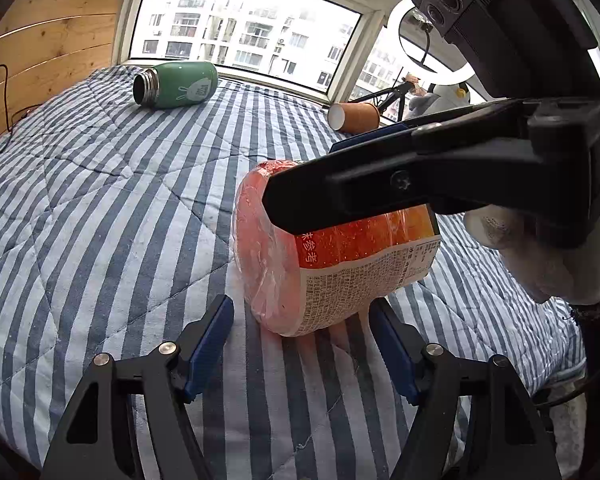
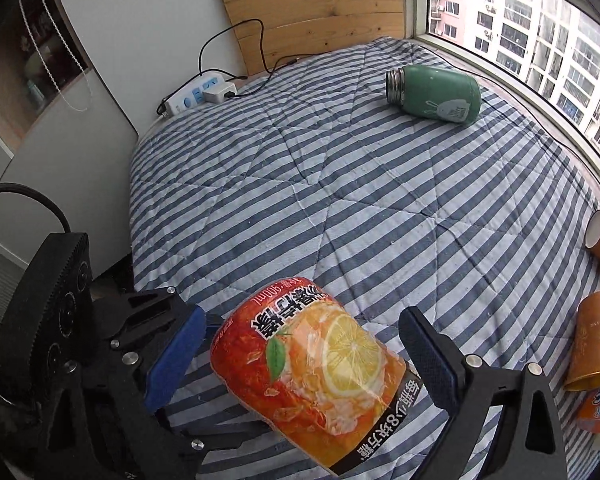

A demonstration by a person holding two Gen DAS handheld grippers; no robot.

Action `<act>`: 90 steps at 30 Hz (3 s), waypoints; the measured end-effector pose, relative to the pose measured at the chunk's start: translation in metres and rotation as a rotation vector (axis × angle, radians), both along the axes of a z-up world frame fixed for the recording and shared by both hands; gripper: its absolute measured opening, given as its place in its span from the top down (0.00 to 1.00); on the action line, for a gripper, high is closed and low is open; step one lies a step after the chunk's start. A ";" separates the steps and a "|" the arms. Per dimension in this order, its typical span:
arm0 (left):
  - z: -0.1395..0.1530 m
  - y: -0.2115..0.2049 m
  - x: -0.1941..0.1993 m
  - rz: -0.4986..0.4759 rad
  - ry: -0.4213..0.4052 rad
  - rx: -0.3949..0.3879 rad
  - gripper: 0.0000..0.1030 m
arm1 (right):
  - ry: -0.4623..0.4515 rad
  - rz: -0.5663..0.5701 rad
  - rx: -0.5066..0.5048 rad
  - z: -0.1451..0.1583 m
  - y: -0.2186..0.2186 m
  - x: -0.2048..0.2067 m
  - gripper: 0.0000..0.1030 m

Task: Flip cup upside down
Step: 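Open the left tool and rotate the jar upright with the right tool, then lower the upright jar onto the quilt and open the right tool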

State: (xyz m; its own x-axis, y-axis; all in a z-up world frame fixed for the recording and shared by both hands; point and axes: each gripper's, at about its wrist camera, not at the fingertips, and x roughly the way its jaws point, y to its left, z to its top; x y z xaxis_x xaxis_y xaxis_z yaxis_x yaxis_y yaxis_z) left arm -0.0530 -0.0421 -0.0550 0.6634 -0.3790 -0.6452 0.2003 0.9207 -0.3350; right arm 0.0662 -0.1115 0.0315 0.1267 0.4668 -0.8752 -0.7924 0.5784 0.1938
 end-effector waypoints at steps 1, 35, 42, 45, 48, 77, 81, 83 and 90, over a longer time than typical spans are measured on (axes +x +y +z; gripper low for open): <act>0.000 0.002 0.000 0.007 -0.004 0.003 0.29 | 0.013 0.001 0.002 -0.002 -0.001 0.001 0.12; 0.003 0.031 0.095 -0.098 0.168 -0.280 0.10 | 0.121 -0.142 0.081 -0.029 -0.015 0.055 0.17; 0.010 0.026 0.107 -0.131 0.160 -0.280 0.12 | 0.088 -0.192 0.122 -0.022 -0.034 0.053 0.18; 0.017 0.021 0.114 -0.148 0.149 -0.253 0.12 | 0.054 -0.225 0.162 -0.017 -0.044 0.051 0.18; 0.030 0.017 0.122 -0.158 0.123 -0.221 0.12 | 0.031 -0.275 0.233 -0.011 -0.055 0.055 0.18; 0.046 -0.043 0.199 -0.379 -0.010 0.114 0.16 | -0.117 -0.632 0.513 -0.023 -0.117 0.098 0.18; 0.044 -0.049 0.184 -0.397 -0.011 0.146 0.17 | -0.127 -0.622 0.500 -0.018 -0.123 0.080 0.18; 0.043 -0.052 0.175 -0.406 -0.013 0.157 0.18 | -0.129 -0.621 0.493 -0.016 -0.128 0.070 0.18; 0.036 -0.050 0.150 -0.414 0.009 0.166 0.18 | -0.215 -0.587 0.437 -0.013 -0.126 0.032 0.18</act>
